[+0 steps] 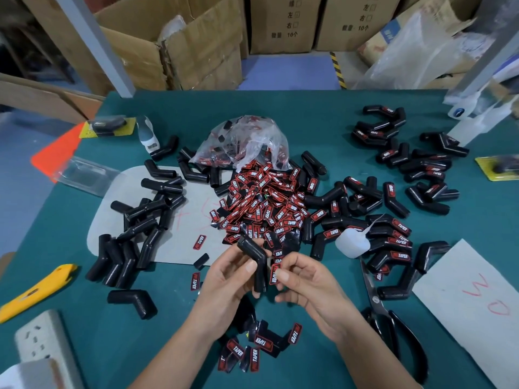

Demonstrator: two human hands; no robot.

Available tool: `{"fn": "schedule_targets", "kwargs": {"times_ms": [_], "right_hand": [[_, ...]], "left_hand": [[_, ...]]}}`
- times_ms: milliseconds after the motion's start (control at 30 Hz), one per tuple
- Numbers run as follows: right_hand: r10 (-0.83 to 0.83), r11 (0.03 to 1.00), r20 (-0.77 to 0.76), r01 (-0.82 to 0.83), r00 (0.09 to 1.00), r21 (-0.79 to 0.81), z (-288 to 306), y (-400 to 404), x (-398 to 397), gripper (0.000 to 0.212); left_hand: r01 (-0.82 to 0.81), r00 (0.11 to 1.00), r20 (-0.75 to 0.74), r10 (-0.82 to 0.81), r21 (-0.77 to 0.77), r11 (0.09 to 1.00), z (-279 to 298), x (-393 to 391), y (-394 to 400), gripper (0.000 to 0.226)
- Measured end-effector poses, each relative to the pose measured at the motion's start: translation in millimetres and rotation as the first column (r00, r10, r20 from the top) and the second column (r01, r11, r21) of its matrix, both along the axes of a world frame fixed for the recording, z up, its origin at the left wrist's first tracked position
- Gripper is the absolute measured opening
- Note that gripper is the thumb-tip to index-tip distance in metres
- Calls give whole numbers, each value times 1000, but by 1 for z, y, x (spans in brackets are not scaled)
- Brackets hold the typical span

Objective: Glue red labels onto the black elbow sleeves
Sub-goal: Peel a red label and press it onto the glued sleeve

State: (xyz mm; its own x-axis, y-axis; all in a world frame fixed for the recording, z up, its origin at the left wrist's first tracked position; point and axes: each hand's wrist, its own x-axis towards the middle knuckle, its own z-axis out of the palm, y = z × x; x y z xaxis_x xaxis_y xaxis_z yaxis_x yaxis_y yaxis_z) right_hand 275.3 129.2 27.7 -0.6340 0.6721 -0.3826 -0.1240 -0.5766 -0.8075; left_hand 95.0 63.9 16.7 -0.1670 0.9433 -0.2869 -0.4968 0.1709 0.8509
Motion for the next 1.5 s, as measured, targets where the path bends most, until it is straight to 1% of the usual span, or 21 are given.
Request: {"fn": "schedule_targets", "kwargs": {"times_ms": [67,167,267,300,400,433,500,567,633,733,1067,1167,1300,1400,1500], "right_hand": [[4,1000,-14,-4,1000,-5,-2,0,0,19],[30,999,-65,-32,997,-25,-2,1,1,30],[12,999,-88,-16,996,-48,-1,2,0,33],[7,999,-88,-11,996,-52,0,2,0,31],[-10,999,-75,7,997,-46,1,1,1,14],[-15,999,-80,11,997,-50,1,1,1,13],[-22,998,-100,16,995,-57,4,2,2,21],[-12,999,-107,9,994,-32,6,3,2,28],[0,1000,-95,0,995,-4,7,2,3,26],[33,999,-68,-32,997,27,7,1,3,28],[24,999,-74,-22,997,28,11,0,3,32],[27,999,-61,-25,998,41,14,-1,4,31],[30,997,-19,-29,999,74,13,-3,2,16],[5,994,31,-9,999,109,13,-5,1,14],[3,989,40,-9,999,151,13,-5,2,13]], "left_hand": [[6,1000,7,-6,12,1000,-1,0,0,40],[25,1000,16,-26,29,999,-1,-2,-1,41],[68,997,29,-69,48,997,-2,-3,-2,46],[77,996,32,-78,53,996,-3,-3,-2,49],[84,995,53,-87,57,995,-5,-2,-2,61],[84,994,59,-87,58,995,-5,-2,-2,61],[87,993,68,-91,62,994,-4,-2,-2,58],[94,992,73,-98,66,993,-4,-3,-2,50],[99,992,75,-104,67,993,-4,-3,-2,46],[97,993,66,-101,63,993,-3,-3,-2,48],[95,992,78,-102,84,992,0,-2,-5,44],[81,995,57,-86,82,993,2,-1,-5,45],[75,997,-4,-75,73,994,2,-1,-5,45],[75,997,-35,-72,80,994,3,-1,-5,44],[73,995,-75,-67,85,994,3,-1,-5,43]]}}
